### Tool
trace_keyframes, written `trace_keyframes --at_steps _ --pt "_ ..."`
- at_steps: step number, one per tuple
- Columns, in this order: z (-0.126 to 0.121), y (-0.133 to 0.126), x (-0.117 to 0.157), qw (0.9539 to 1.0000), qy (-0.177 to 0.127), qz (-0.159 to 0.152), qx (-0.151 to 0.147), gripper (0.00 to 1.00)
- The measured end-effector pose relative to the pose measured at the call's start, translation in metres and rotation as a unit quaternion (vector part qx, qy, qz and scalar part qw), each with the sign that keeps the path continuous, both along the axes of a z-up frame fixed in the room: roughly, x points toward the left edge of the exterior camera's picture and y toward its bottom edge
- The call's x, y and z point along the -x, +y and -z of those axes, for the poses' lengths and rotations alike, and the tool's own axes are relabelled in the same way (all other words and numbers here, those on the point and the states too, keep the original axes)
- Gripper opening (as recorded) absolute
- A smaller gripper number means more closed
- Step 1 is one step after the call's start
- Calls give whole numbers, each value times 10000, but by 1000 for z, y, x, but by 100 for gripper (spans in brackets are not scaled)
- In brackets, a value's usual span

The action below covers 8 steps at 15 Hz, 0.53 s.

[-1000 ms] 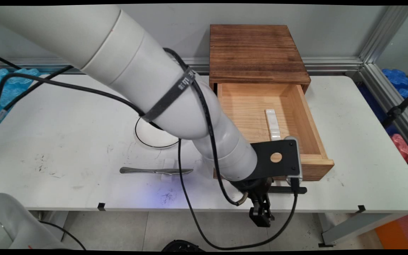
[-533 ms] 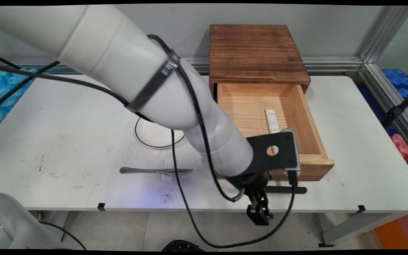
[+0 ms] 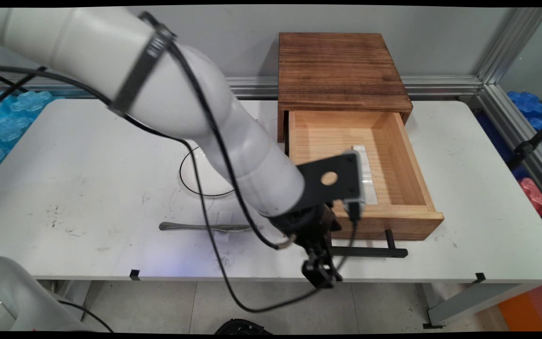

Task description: Pick up the knife from the right of the white plate

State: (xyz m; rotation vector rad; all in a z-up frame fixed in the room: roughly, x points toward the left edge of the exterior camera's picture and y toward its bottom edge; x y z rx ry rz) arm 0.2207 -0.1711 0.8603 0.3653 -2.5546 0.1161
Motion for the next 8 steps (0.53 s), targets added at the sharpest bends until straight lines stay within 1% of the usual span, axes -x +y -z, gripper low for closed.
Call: trace_keyframes --at_steps 2,8 --pt "-3 -3 -16 10000 16 2 4 100" --pt "-11 -18 -84 10000 -32 60 9 100"
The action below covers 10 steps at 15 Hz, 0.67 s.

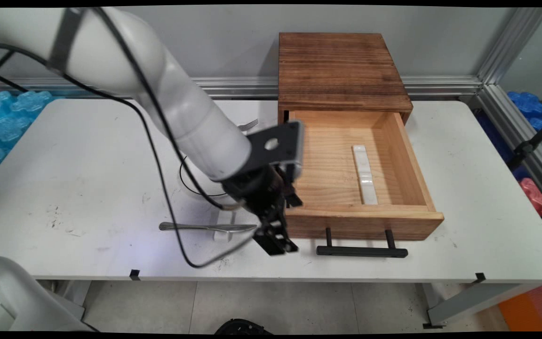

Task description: Pick up the knife from the right of the white plate

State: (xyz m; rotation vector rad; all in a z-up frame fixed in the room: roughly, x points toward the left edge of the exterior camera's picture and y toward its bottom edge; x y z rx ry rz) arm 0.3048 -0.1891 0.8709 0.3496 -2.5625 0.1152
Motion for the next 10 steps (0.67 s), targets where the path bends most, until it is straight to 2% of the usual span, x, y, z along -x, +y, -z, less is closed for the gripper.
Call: trace_keyframes --at_steps 5,10 --pt "-5 -5 -61 9998 -121 -49 -130 100" --pt "-10 4 -109 9990 -257 -95 -359 100"
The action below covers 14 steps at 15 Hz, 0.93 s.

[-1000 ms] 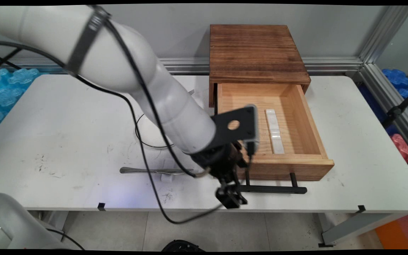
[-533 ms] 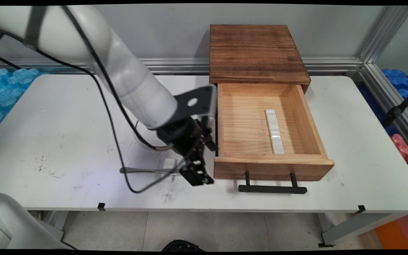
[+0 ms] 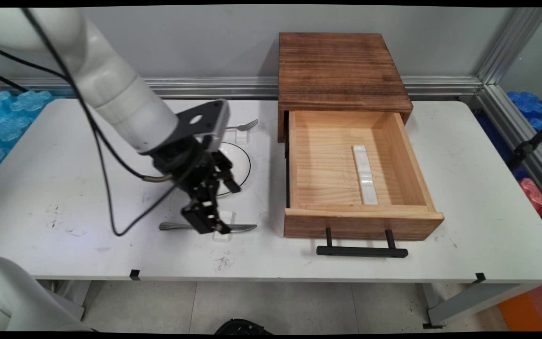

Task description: Pick up the knife from the right of the white plate

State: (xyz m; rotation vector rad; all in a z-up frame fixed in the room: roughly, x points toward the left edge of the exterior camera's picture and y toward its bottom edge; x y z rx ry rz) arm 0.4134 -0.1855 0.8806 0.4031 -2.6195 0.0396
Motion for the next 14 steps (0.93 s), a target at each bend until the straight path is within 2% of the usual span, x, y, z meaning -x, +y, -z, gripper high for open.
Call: trace_keyframes --at_steps 7,14 --pt "-2 16 -59 9987 -414 24 -307 100" --pt "8 14 -94 9949 -939 12 -370 100"
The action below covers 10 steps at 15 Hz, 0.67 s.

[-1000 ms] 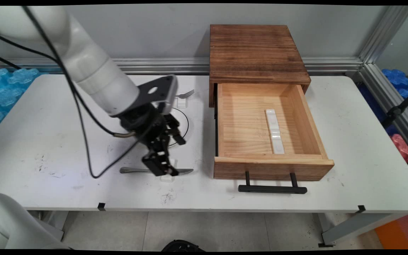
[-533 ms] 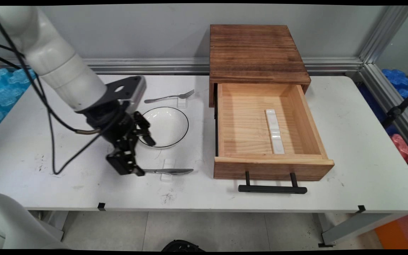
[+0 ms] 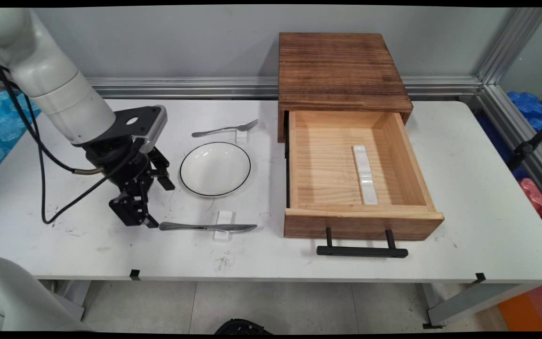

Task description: Pick up the knife from the right of the white plate

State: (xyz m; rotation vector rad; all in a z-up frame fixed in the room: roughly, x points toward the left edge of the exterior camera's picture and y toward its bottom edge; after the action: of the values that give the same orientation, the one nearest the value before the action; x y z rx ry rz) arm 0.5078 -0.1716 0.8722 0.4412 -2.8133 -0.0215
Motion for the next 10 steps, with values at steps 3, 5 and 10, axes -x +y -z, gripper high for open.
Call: trace_keyframes --at_steps 3,5,10 --pt "12 -6 -2 9999 -118 2 65 100" --pt "22 -10 4 9998 -139 0 112 100" --pt "39 -14 23 9997 -94 -29 202 100"
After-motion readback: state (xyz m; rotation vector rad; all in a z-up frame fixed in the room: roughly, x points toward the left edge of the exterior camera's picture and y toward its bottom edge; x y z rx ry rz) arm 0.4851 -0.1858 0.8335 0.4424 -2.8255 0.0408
